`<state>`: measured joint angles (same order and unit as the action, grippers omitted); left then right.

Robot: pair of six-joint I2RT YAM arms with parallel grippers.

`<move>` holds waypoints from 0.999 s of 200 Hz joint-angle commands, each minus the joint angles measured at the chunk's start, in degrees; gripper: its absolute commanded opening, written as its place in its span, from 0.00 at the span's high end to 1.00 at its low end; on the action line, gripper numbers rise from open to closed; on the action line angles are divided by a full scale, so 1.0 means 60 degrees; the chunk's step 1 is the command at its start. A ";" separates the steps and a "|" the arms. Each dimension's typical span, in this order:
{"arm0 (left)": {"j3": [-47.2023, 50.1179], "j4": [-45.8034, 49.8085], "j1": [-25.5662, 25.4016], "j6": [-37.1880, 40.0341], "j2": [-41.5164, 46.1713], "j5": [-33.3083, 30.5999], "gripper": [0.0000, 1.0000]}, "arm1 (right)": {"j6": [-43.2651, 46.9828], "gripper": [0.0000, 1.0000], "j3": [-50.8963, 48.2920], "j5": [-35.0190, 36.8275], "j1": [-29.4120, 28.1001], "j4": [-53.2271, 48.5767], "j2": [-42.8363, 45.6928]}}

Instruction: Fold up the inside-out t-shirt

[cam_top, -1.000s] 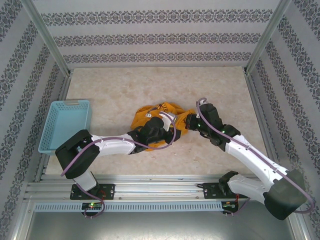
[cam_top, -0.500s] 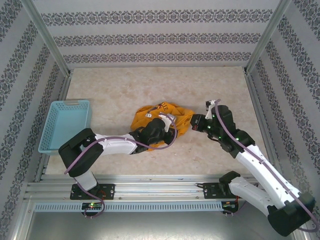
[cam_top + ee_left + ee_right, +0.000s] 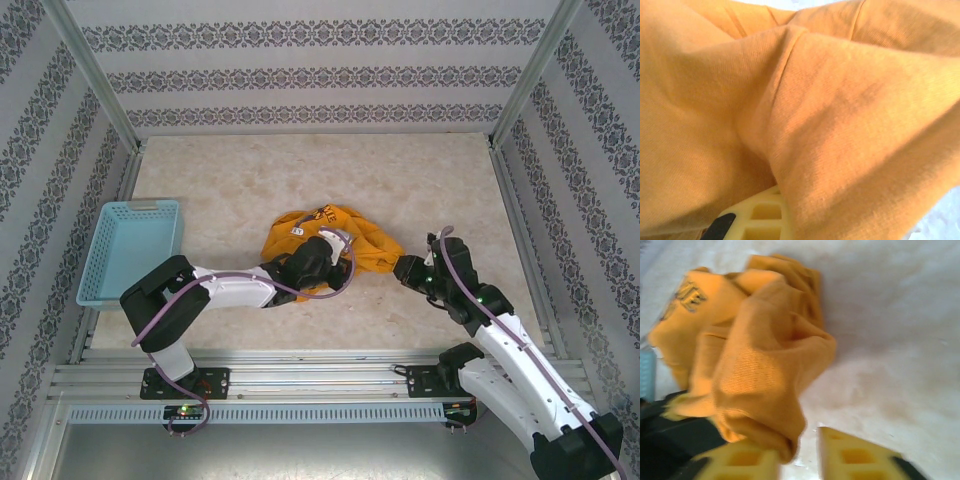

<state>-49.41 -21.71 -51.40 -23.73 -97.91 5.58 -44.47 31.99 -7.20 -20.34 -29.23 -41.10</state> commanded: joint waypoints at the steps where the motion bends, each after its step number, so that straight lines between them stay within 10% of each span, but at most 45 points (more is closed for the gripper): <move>1: -0.0505 0.0598 -0.0252 0.0610 -0.0159 0.0086 1.00 | 0.0108 0.58 0.0011 0.0875 0.0072 -0.0694 0.0024; 46: -0.1050 0.1206 -0.0903 0.1126 -0.0568 -0.0143 1.00 | 0.0162 0.57 0.0345 0.1336 -0.1012 -0.0993 -0.0229; 83: -0.1286 0.1401 -0.1025 0.1217 -0.0847 -0.0150 1.00 | 0.0173 0.66 0.0898 0.4193 -0.2994 -0.2181 -0.0763; 200: -0.1214 0.1431 -0.1043 0.1131 -0.0992 0.0013 1.00 | -0.0187 0.77 -0.0242 0.2499 -0.2116 0.1392 -0.2725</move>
<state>-56.27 -13.63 -57.01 -17.91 -103.46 5.50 -46.57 29.12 7.79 -35.64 -27.94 -53.89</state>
